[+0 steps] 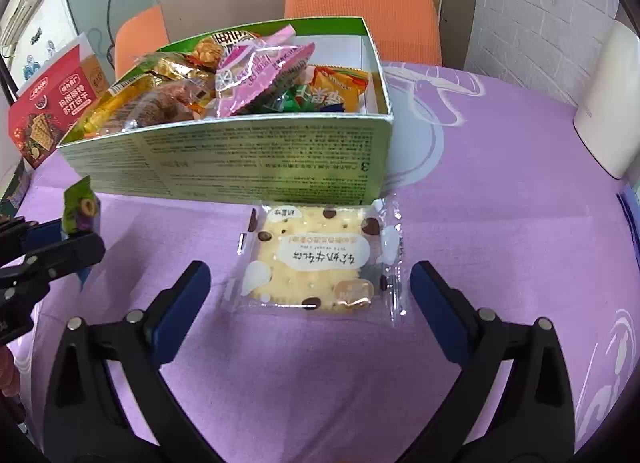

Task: Organize snacks
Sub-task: 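Move the left gripper to the green-blue packet and grasp it, then grasp the cracker packet with the right gripper while the left holds the green-blue packet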

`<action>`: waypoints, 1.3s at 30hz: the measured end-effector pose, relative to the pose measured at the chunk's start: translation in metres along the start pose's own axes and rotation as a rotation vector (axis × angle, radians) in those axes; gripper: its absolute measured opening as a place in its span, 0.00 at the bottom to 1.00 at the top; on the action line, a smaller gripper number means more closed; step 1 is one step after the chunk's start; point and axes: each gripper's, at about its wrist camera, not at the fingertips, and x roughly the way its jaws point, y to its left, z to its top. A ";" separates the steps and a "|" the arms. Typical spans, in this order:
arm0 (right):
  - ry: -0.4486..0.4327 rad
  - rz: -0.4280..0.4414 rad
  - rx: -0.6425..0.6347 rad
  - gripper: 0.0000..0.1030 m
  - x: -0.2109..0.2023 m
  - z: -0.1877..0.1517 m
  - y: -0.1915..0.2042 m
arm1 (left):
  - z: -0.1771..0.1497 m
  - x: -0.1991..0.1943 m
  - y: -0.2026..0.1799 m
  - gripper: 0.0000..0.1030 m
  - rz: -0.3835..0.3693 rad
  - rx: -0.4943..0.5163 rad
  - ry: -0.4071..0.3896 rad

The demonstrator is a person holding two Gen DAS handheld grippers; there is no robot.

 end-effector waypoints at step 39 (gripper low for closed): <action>0.056 0.333 -0.110 0.67 -0.026 -0.037 0.058 | -0.021 -0.049 0.025 0.30 0.026 -0.002 -0.040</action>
